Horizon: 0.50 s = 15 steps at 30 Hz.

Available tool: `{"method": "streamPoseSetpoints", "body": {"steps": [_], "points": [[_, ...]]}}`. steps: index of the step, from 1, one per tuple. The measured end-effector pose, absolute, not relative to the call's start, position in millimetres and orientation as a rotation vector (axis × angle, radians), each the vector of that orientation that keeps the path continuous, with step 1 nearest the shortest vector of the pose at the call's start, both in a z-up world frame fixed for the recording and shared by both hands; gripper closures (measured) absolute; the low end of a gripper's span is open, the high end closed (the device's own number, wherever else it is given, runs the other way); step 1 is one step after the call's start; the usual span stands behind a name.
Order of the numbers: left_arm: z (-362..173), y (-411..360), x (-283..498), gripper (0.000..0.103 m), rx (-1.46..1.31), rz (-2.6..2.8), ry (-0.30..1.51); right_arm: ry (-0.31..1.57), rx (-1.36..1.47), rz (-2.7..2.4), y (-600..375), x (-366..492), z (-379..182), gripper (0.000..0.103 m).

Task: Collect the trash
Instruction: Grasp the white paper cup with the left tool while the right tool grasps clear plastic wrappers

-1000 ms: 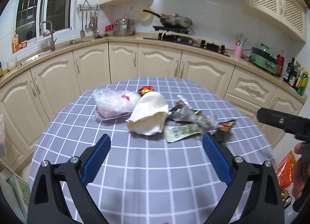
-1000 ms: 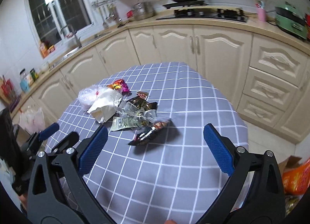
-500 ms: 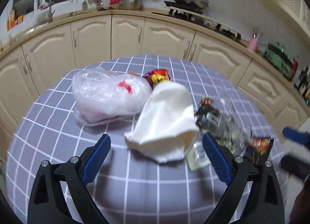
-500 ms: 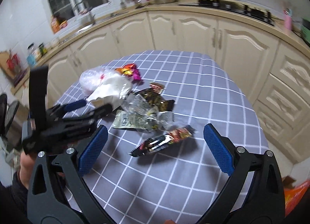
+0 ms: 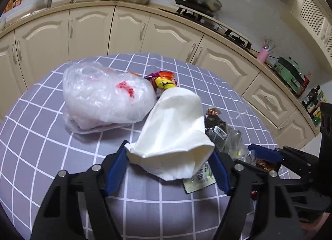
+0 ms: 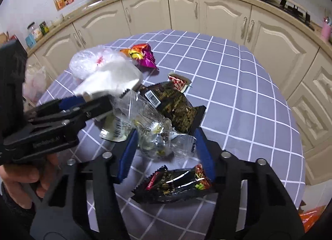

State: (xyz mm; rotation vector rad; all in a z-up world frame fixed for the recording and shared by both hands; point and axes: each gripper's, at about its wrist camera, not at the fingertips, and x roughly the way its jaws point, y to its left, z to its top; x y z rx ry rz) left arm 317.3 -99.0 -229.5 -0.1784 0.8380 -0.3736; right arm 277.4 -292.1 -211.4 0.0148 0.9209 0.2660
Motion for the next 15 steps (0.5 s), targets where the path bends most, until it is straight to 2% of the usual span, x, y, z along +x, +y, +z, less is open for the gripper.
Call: {"method": "streamPoseSetpoints", "body": {"steps": [15], "points": [[-220.5, -70.8, 276.2, 0.032, -0.225, -0.394, 0.781, 0.796, 0.145, 0.222, -314.7, 212.6, -176.7, 0.052]]}}
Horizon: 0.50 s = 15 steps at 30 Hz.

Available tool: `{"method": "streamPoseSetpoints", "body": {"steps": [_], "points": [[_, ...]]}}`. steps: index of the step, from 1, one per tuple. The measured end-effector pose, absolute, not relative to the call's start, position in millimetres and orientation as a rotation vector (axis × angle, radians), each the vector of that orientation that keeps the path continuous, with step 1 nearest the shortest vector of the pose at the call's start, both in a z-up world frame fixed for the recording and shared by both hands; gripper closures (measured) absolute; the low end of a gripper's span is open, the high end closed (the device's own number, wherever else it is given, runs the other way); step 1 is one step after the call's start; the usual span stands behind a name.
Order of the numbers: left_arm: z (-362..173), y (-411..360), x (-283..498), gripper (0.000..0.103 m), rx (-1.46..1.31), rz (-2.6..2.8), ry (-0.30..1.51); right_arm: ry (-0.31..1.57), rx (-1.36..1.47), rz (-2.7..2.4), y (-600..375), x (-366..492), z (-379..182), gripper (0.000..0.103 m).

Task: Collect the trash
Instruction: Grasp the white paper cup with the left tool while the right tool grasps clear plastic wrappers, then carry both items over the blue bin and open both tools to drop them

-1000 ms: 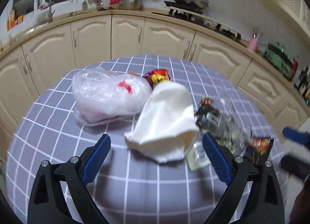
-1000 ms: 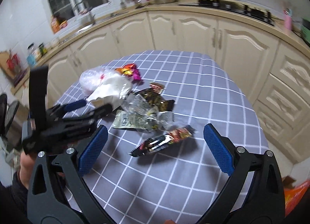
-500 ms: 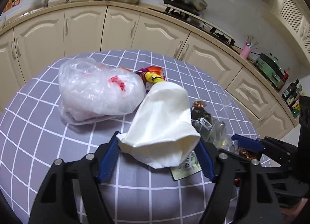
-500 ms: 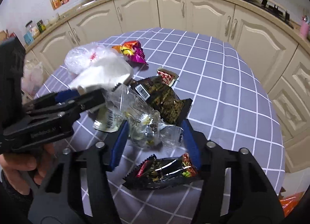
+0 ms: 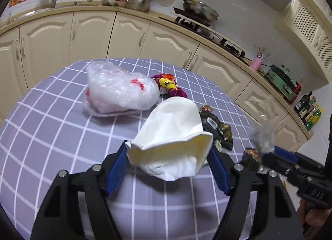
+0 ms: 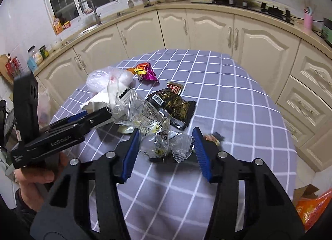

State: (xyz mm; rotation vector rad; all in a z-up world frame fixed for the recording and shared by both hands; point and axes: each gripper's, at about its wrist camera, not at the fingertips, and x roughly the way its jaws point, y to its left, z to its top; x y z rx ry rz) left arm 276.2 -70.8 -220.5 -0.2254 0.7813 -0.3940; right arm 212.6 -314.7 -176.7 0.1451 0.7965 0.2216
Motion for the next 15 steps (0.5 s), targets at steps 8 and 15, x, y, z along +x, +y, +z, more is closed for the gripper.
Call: {"method": "streamPoseSetpoints", "body": {"steps": [8, 15], "points": [[-223.7, -64.3, 248.9, 0.036, -0.193, -0.393, 0.820, 0.776, 0.188, 0.214, -325.7, 173.9, -173.3, 0.052], [-216.5, -61.7, 223.8, 0.037, -0.175, -0.399, 0.807, 0.755, 0.245, 0.200, -342.2, 145.6, -173.7, 0.052]]}}
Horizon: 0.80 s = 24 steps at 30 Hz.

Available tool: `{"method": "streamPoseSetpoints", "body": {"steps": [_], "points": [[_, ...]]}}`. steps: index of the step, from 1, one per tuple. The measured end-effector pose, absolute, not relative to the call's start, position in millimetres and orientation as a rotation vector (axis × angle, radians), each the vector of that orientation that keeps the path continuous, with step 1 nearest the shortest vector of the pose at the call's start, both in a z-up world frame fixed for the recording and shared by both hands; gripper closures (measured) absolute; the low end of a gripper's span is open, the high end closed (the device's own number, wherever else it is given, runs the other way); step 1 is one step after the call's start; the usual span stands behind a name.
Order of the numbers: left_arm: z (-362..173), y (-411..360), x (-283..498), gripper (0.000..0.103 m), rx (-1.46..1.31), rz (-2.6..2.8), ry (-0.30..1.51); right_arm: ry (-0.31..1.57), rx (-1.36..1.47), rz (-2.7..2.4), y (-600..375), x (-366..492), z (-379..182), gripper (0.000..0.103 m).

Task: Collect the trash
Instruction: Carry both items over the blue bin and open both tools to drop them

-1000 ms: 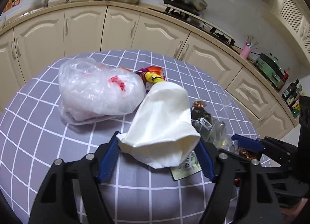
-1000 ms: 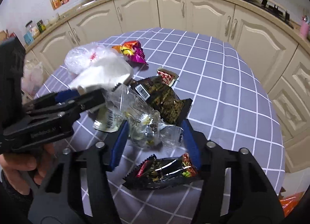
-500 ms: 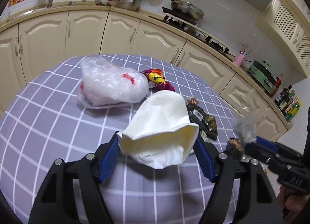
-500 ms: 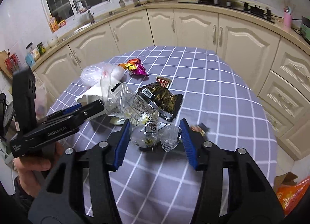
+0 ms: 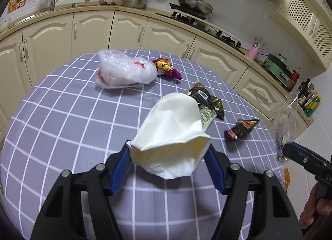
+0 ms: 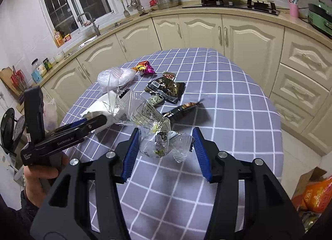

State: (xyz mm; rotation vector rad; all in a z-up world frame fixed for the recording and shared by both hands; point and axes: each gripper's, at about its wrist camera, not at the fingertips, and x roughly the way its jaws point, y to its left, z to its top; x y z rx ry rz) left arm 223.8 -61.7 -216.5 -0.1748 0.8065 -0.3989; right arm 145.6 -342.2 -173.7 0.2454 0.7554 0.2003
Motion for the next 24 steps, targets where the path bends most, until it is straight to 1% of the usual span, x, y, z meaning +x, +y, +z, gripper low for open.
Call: {"method": "streamPoseSetpoints", "body": {"steps": [6, 12, 17, 24], "points": [[-190.7, -64.5, 188.3, 0.037, -0.160, -0.400, 0.723, 0.707, 0.270, 0.169, -363.6, 121.1, -161.3, 0.052], [-152.8, -92.5, 156.7, 0.037, -0.131, -0.462, 0.630, 0.629, 0.288, 0.129, -392.2, 88.0, -141.2, 0.052], [-132.1, -139.8, 132.0, 0.037, -0.094, -0.574, 0.587, 0.577, 0.333, 0.057, -430.2, 56.8, -132.8, 0.052], [-137.4, -233.3, 97.0, 0.037, -0.018, -0.759, 0.599, 0.566, 0.442, -0.131, -512.2, -0.6, -151.9, 0.052]]}}
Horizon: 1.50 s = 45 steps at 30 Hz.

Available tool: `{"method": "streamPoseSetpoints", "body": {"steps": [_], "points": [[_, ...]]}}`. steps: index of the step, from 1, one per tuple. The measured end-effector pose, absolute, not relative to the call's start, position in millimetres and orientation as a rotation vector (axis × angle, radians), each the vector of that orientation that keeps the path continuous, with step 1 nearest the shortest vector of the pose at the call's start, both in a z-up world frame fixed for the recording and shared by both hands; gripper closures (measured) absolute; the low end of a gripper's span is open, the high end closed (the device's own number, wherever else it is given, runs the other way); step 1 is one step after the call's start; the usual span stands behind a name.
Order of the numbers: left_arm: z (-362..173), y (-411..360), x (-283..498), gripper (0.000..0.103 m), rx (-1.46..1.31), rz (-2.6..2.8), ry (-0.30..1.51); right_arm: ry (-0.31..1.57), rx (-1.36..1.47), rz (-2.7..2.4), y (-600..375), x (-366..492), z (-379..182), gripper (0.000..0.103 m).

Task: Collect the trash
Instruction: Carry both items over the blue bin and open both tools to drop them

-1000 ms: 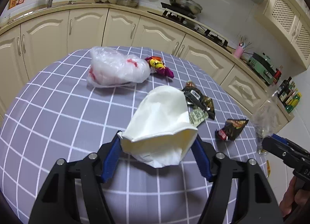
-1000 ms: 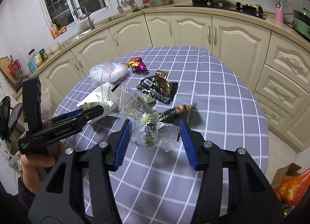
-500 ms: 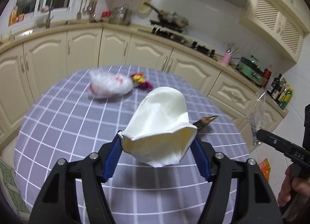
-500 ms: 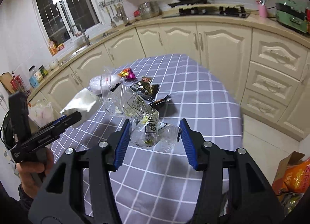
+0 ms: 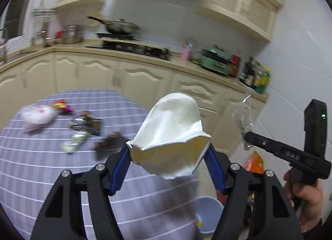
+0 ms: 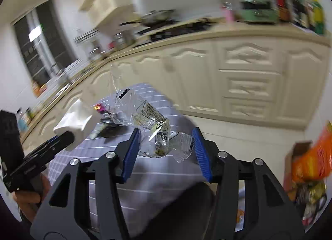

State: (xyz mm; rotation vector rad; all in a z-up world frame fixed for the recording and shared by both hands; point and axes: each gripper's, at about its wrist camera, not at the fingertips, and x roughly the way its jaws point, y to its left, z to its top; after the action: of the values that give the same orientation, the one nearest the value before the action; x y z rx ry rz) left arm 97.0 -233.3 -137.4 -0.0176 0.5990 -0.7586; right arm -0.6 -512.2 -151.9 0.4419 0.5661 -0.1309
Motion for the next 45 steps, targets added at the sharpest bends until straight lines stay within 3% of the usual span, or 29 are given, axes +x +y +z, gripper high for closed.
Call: {"method": "streamPoseSetpoints", "body": {"steps": [6, 13, 28, 31, 33, 36, 40, 45], "points": [[-165.8, -308.7, 71.5, 0.037, 0.053, -0.896, 0.670, 0.612, 0.560, -0.285, -578.2, -45.1, -198.2, 0.052], [-237.8, -396.3, 45.6, 0.037, 0.186, -1.011, 0.815, 0.724, 0.739, -0.427, -634.8, -83.0, -284.9, 0.052], [-385.9, -496.6, 21.9, 0.036, 0.393, -1.108, 1.136, 0.827, 1.044, -0.526, -682.7, -114.7, -400.4, 0.049], [-418.1, -515.8, 25.9, 0.033, 0.423, -1.133, 1.231, 0.830, 1.114, -0.522, -692.0, -116.9, -425.3, 0.043], [-439.9, -524.4, 33.3, 0.026, 0.443, -1.131, 1.309, 0.832, 1.162, -0.540, -696.7, -119.7, -441.6, 0.029], [-450.1, -523.4, 42.0, 0.018, 0.438, -1.066, 1.368, 0.839, 1.184, -0.564, -696.6, -122.6, -448.9, 0.018], [-427.3, -506.9, 47.0, 0.012, 0.435, -1.031, 1.261, 0.849, 1.165, -0.587, -692.1, -123.9, -448.4, 0.007], [-386.5, -497.5, 45.2, 0.011, 0.437, -1.049, 1.139, 0.877, 1.122, -0.610, -687.2, -118.8, -442.7, 0.006]]}}
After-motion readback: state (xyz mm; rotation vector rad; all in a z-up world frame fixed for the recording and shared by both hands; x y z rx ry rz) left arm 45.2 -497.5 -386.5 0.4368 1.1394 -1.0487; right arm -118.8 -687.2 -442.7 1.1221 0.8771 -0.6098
